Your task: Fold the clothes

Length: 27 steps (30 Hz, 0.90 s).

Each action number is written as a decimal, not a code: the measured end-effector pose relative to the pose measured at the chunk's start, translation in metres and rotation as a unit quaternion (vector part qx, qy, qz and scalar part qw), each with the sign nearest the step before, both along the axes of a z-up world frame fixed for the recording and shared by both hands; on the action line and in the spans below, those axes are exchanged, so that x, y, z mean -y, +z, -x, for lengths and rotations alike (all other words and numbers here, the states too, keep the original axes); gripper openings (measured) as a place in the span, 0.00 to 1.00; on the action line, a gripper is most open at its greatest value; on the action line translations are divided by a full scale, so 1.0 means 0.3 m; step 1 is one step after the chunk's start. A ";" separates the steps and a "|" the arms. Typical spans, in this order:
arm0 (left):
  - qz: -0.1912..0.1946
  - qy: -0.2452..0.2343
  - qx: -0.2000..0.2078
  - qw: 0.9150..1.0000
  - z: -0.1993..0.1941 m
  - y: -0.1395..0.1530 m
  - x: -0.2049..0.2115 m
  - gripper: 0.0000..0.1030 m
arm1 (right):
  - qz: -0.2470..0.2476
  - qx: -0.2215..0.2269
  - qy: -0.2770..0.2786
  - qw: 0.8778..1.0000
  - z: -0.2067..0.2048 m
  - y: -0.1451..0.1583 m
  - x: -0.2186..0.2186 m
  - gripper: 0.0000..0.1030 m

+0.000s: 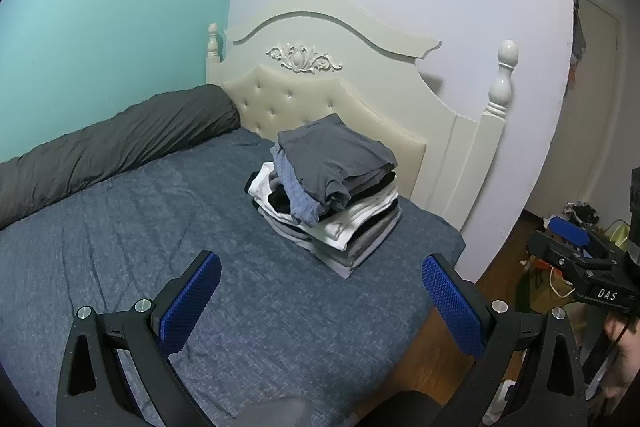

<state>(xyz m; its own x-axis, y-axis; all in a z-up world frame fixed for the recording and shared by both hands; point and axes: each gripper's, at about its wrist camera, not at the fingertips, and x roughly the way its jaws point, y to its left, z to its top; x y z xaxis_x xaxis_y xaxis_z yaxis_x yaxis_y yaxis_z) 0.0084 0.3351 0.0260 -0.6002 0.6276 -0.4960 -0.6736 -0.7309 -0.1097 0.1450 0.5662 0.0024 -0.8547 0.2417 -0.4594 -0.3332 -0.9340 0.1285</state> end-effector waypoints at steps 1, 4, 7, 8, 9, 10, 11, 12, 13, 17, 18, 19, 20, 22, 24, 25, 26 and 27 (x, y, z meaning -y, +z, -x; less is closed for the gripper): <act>-0.001 -0.001 -0.001 1.000 -0.001 0.000 0.000 1.00 | 0.000 0.000 0.000 1.000 0.000 -0.001 0.002 1.00; -0.004 -0.001 -0.004 1.000 -0.004 0.003 0.001 1.00 | 0.000 0.001 0.000 1.000 -0.001 -0.004 0.001 1.00; -0.005 0.002 -0.002 1.000 -0.001 0.002 0.002 1.00 | 0.002 0.001 -0.001 1.000 -0.002 -0.005 -0.004 1.00; -0.005 0.003 -0.001 1.000 0.000 0.002 0.002 1.00 | 0.002 0.001 -0.002 1.000 -0.002 -0.006 -0.005 1.00; -0.006 0.004 -0.002 1.000 0.000 0.002 0.003 1.00 | 0.002 0.001 -0.002 1.000 -0.003 -0.006 -0.007 1.00; -0.008 0.004 -0.003 1.000 -0.001 0.002 0.004 1.00 | 0.002 0.001 -0.003 1.000 -0.003 -0.006 -0.009 1.00; -0.006 0.004 -0.003 1.000 -0.001 0.002 0.003 1.00 | 0.002 0.001 -0.003 1.000 -0.003 -0.007 -0.011 1.00; -0.007 0.004 -0.004 1.000 -0.002 0.003 0.004 1.00 | 0.003 0.001 -0.003 1.000 -0.003 -0.008 -0.013 1.00; -0.007 0.004 -0.004 1.000 -0.003 0.003 0.004 1.00 | 0.003 0.001 -0.003 1.000 -0.003 -0.009 -0.015 1.00; -0.006 0.000 -0.004 1.000 -0.006 0.003 0.002 1.00 | 0.005 0.001 -0.003 1.000 0.000 -0.011 -0.018 1.00; -0.006 0.001 -0.003 1.000 -0.005 0.002 0.001 1.00 | 0.005 0.001 -0.003 1.000 0.000 -0.011 -0.017 1.00; -0.005 0.002 -0.002 1.000 -0.004 0.002 0.000 1.00 | 0.005 0.001 -0.003 1.000 0.000 -0.010 -0.018 1.00; -0.004 0.003 -0.002 1.000 -0.004 0.001 -0.001 1.00 | 0.005 0.000 -0.003 1.000 -0.001 -0.010 -0.018 1.00; -0.002 0.006 0.001 1.000 0.000 -0.001 -0.003 1.00 | 0.005 0.000 -0.004 1.000 -0.002 -0.009 -0.017 1.00; -0.001 0.009 0.005 1.000 0.006 -0.005 0.000 1.00 | 0.005 0.000 -0.004 1.000 -0.002 -0.009 -0.017 1.00; -0.001 0.009 0.006 1.000 0.007 -0.006 0.002 1.00 | 0.004 0.000 -0.003 1.000 -0.001 -0.009 -0.017 1.00; -0.001 0.009 0.007 1.000 0.009 -0.007 0.003 1.00 | 0.004 0.000 -0.004 1.000 -0.001 -0.009 -0.018 1.00; -0.001 0.009 0.006 1.000 0.008 -0.007 0.003 1.00 | 0.004 0.000 -0.004 1.000 0.000 -0.009 -0.020 1.00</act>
<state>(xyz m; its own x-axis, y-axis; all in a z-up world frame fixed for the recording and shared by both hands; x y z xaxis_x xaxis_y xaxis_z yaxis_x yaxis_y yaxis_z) 0.0060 0.3341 0.0240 -0.6051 0.6185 -0.5013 -0.6598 -0.7420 -0.1190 0.1451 0.5722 -0.0003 -0.8533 0.2440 -0.4609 -0.3401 -0.9304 0.1371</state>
